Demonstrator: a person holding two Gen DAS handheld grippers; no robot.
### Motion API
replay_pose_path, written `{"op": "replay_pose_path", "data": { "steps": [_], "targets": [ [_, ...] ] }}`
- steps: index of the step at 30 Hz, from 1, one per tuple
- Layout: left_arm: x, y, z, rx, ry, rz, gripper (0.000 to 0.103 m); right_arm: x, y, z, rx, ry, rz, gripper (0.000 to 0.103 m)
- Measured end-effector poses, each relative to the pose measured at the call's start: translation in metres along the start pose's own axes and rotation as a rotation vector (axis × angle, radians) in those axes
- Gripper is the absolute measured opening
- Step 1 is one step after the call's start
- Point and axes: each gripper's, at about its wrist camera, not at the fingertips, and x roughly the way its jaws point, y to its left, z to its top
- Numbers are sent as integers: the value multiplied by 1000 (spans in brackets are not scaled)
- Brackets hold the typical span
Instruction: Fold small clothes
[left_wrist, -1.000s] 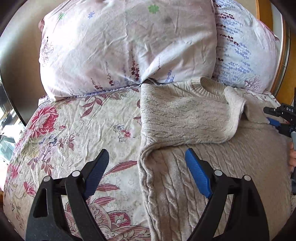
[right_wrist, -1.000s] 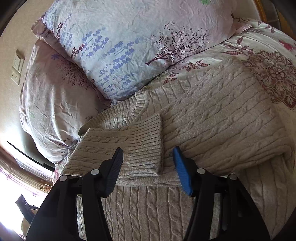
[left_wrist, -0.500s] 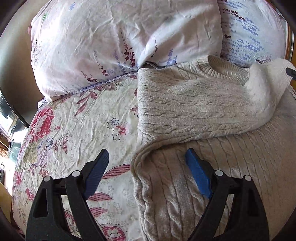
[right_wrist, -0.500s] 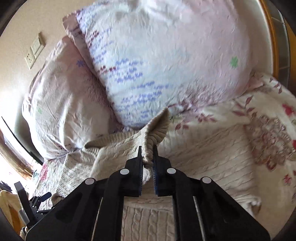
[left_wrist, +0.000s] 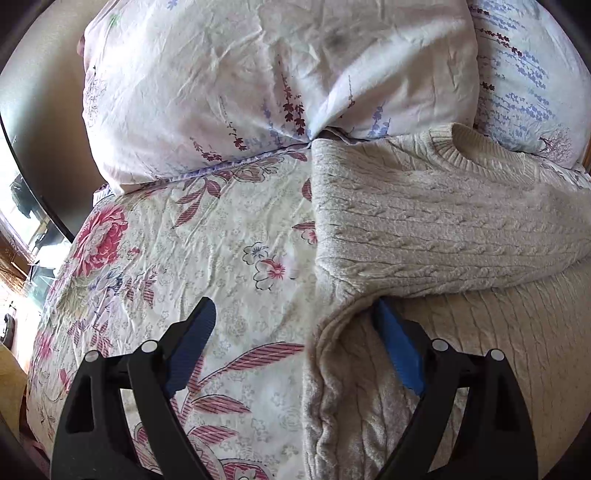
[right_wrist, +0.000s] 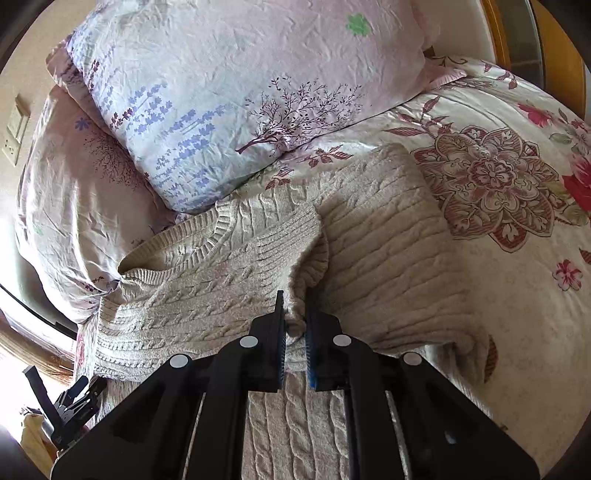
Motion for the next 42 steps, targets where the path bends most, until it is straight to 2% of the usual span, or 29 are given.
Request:
{"op": "replay_pose_path", "data": {
  "steps": [3, 7, 9, 11, 15, 18, 22, 26, 28, 30, 31, 33, 34, 36, 39, 42],
  "targets": [
    [5, 11, -1, -52, 9, 27, 87, -1, -1, -3, 2, 5, 2, 9],
    [7, 28, -7, -99, 48, -56, 87, 4, -5, -1, 9, 32, 13, 10],
    [-4, 35, -13, -80, 36, -102, 88, -1, -10, 2, 41, 43, 46, 20],
    [-18, 49, -17, -95, 13, -179, 90, -6, -14, 6, 60, 37, 71, 42],
    [-37, 76, -6, -215, -58, -300, 92, -6, -12, 18, 34, 16, 45, 45],
    [-19, 74, 20, -282, -33, -366, 91, 5, -6, 25, -1, 28, 11, 45],
    [21, 40, 50, -244, 46, -414, 74, 12, -3, 28, -30, 26, -17, 45],
    [55, 10, 70, -182, 110, -367, 52, 12, -5, 28, -35, 18, -8, 45],
    [67, 3, 76, -175, 125, -352, 47, 13, -5, 28, -42, 15, -6, 44],
    [70, -1, 81, -166, 105, -338, 42, 15, -2, 28, -64, 9, -16, 31],
    [71, -3, 83, -160, 103, -345, 33, 18, 0, 27, -82, 16, -18, 17],
    [71, -5, 84, -162, 97, -369, 20, 20, 4, 25, -107, 24, -6, 11],
    [70, -5, 85, -158, 89, -375, 10, 19, 7, 25, -118, 13, -1, 9],
    [64, 1, 84, -159, 65, -384, 8, 12, 11, 27, -122, -24, 24, 9],
    [59, 18, 83, -215, 22, -395, 8, -2, 14, 30, -113, -91, 65, 8],
    [68, 31, 78, -287, 35, -424, 8, 3, 14, 28, -123, -91, 3, 7]
  ]
}}
